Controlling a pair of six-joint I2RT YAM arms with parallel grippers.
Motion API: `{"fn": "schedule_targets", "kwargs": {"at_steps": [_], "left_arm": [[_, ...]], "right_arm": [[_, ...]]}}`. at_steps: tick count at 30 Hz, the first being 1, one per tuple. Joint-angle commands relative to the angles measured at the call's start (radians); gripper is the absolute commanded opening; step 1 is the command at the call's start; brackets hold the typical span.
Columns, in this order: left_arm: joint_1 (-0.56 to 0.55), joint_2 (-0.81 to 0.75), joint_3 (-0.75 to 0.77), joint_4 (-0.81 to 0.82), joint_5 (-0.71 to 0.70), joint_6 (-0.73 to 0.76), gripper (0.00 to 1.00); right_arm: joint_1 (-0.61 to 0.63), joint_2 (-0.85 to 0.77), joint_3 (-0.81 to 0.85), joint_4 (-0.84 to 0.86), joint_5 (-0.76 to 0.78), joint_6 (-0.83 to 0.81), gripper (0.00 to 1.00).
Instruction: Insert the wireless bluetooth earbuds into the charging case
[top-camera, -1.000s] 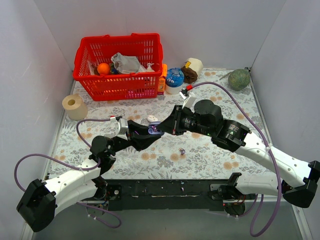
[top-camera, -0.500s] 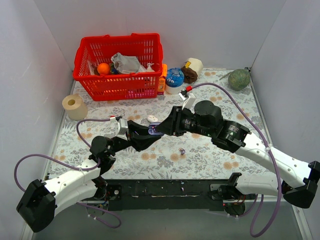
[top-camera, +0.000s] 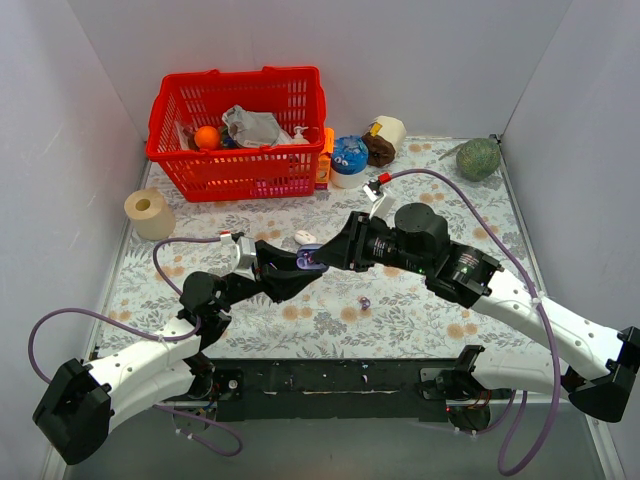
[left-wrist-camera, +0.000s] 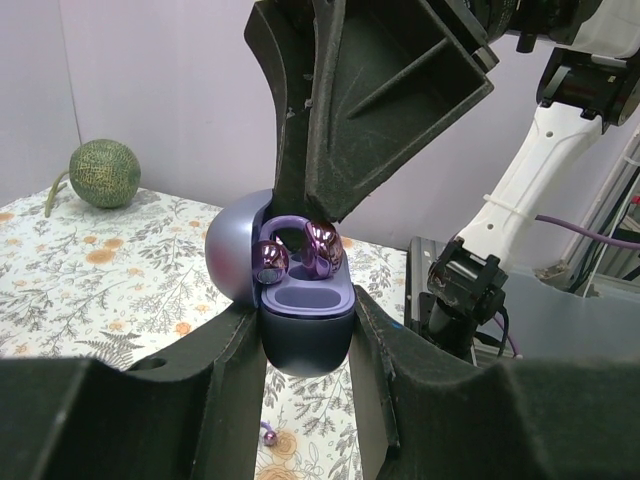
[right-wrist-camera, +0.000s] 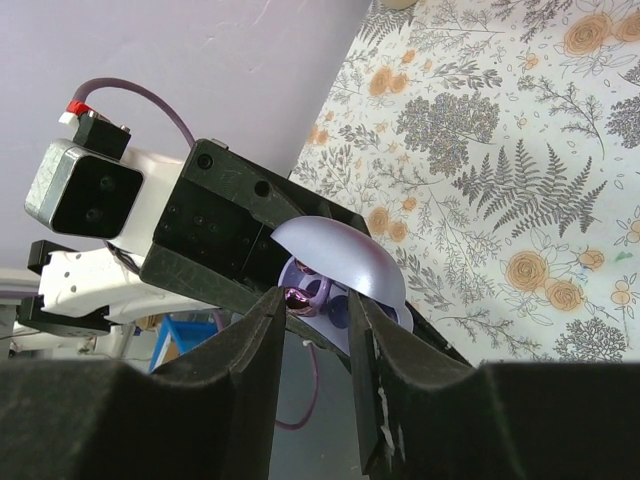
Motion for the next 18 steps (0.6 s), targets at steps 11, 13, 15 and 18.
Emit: {"fn": "schedule_targets", "kwargs": {"at_steps": [11,13,15,18], "left_arm": [[-0.005,-0.021,0.037,0.012,0.039,0.045,0.00],[-0.007,-0.021,0.037,0.012,0.039,0.046,0.00],[-0.007,-0.023,0.038,0.012,0.039,0.046,0.00],[-0.007,-0.026,0.034,0.015,0.038,0.041,0.00]], "right_arm": [[-0.015,0.026,-0.013,0.090,-0.048,0.055,0.23],[-0.015,0.027,-0.013,0.091,-0.048,0.057,0.21],[-0.015,0.026,-0.013,0.091,-0.046,0.057,0.17],[-0.015,0.023,-0.019,0.093,-0.045,0.055,0.11]]}}
